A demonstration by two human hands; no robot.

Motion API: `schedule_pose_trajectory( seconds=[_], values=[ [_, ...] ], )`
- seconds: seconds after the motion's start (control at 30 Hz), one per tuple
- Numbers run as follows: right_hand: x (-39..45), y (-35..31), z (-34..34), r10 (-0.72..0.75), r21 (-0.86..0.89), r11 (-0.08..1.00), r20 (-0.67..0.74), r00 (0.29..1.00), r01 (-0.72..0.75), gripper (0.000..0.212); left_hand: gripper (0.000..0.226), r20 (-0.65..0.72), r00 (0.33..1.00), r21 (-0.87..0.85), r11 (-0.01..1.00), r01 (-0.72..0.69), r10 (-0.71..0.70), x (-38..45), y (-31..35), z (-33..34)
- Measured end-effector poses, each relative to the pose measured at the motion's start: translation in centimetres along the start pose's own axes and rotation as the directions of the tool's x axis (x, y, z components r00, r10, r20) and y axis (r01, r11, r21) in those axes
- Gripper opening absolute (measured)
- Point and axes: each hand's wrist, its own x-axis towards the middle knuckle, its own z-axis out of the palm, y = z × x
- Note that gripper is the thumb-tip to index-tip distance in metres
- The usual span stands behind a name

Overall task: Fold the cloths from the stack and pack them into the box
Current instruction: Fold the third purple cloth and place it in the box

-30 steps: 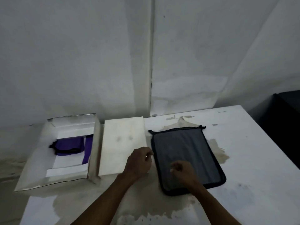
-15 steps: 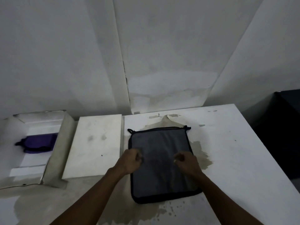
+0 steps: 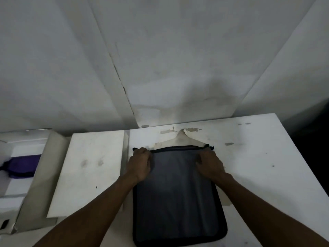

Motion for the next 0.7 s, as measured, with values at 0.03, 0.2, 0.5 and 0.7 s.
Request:
schedule_pose_trajectory(
  seconds=[0.03,0.2,0.5,0.7],
  values=[
    [0.9,0.1,0.0,-0.005,-0.030,1.000,0.017,1.000,0.005,0.019,0.026,0.004,1.000,0.029,1.000,-0.003,0.003,0.7,-0.2,0.2],
    [3.8,0.8,0.2,-0.012,-0.147,0.989,0.030,0.999,0.016,0.039,0.040,0.056,0.998,0.114,0.993,0.024,-0.031,3.0,-0.9,0.9],
    [4.7,1.2,1.0,-0.022,-0.118,0.993,-0.172,0.985,0.002,0.011,0.017,-0.053,0.998,0.091,0.996,0.021,-0.016,4.1,-1.1,1.2],
    [3.9,1.5,0.7,-0.055,-0.153,0.988,-0.223,0.973,0.021,0.011,0.009,-0.042,0.999,0.080,0.997,-0.022,0.025,3.4,-0.8,0.5]
  ],
)
